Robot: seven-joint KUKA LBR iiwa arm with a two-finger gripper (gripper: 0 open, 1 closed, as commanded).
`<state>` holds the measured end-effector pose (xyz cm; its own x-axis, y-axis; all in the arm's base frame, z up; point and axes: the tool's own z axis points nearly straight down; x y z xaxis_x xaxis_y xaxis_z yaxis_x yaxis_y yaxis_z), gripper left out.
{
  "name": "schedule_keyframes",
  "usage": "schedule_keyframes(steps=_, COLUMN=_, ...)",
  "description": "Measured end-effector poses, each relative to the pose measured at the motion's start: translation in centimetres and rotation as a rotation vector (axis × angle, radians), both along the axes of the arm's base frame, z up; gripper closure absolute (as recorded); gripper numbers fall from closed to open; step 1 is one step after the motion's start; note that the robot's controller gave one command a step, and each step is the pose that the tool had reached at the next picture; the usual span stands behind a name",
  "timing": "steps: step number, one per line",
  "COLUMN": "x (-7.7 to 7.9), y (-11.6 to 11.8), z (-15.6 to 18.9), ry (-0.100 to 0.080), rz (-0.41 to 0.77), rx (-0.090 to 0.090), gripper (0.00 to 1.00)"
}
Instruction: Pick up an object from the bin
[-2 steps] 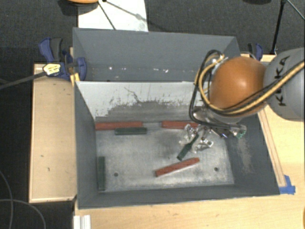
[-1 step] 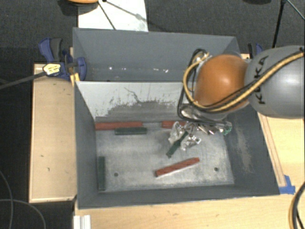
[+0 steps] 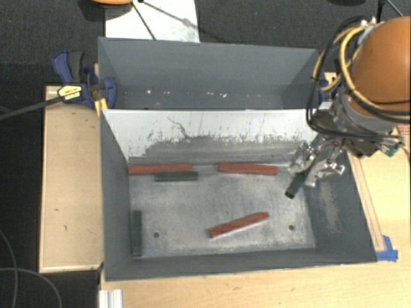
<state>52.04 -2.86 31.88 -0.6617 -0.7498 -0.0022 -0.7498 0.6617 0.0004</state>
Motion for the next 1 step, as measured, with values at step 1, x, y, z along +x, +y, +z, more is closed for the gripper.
schedule_keyframes(steps=1, x=-0.19, y=-0.48, z=0.79, ry=-0.009, rz=-0.002, rx=-0.003, gripper=1.0)
